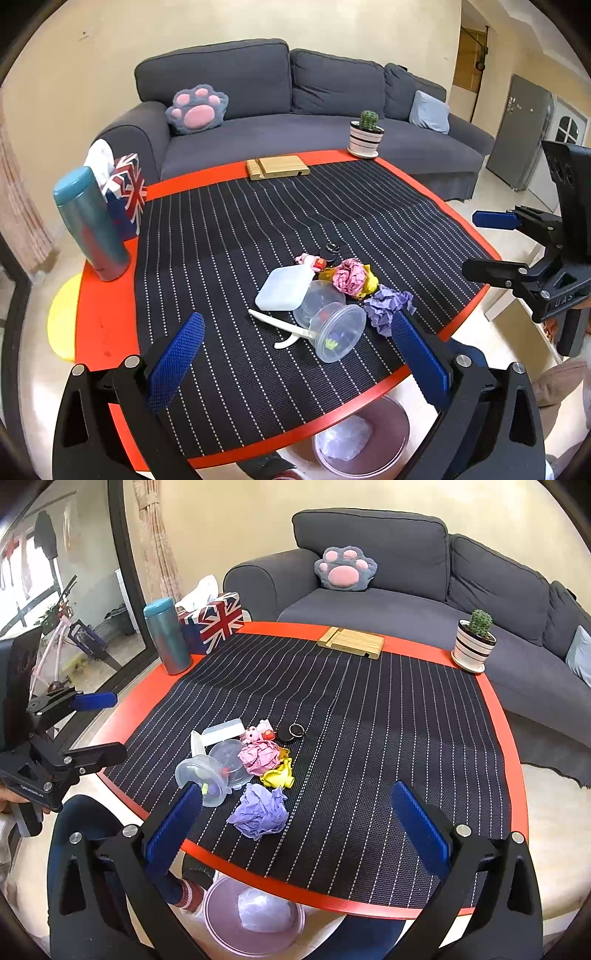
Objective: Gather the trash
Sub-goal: 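Move the right tool toward the purple crumpled tissue on the mat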
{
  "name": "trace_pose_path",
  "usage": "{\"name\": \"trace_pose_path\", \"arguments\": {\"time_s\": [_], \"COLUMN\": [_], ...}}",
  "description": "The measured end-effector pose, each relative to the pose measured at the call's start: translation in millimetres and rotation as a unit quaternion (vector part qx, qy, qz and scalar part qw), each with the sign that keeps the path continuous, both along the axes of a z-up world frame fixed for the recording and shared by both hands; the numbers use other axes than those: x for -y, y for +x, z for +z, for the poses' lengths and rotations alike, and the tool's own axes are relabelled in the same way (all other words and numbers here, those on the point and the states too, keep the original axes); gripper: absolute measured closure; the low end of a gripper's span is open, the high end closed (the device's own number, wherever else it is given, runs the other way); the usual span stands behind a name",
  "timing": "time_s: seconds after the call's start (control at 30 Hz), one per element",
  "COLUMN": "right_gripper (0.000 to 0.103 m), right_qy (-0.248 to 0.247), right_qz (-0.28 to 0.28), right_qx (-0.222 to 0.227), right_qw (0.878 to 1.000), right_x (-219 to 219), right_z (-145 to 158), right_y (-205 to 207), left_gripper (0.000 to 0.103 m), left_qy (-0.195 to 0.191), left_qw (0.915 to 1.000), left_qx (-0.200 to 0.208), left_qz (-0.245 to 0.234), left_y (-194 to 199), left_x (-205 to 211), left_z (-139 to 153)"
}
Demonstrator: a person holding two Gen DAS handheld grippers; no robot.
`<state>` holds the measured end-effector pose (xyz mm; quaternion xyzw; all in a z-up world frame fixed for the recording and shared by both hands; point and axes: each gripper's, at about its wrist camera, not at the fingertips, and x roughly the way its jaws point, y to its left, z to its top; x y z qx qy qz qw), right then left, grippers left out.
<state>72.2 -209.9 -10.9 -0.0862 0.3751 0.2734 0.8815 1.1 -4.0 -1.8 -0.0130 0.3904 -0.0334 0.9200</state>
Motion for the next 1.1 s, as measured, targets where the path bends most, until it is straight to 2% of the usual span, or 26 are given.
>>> {"name": "trace_pose_path", "arguments": {"time_s": [0.33,1.1], "right_gripper": [0.003,0.003], "right_qy": [0.017,-0.001], "right_qz": [0.002,-0.002], "right_qx": [-0.011,-0.005], "right_qw": [1.000,1.000], "right_x": [3.6,4.3], "right_z": [1.9,-0.9], "right_y": [2.3,2.9], "left_gripper": [0.006,0.006], "left_qy": [-0.003,-0.001], "left_qw": [1.0000,1.0000], "left_qx": [0.003,0.005], "left_qz": [0.005,0.008], "left_y": [0.2,1.1], "left_x": [-2.3,-4.2], "left_z": [-1.5,-4.0]}}
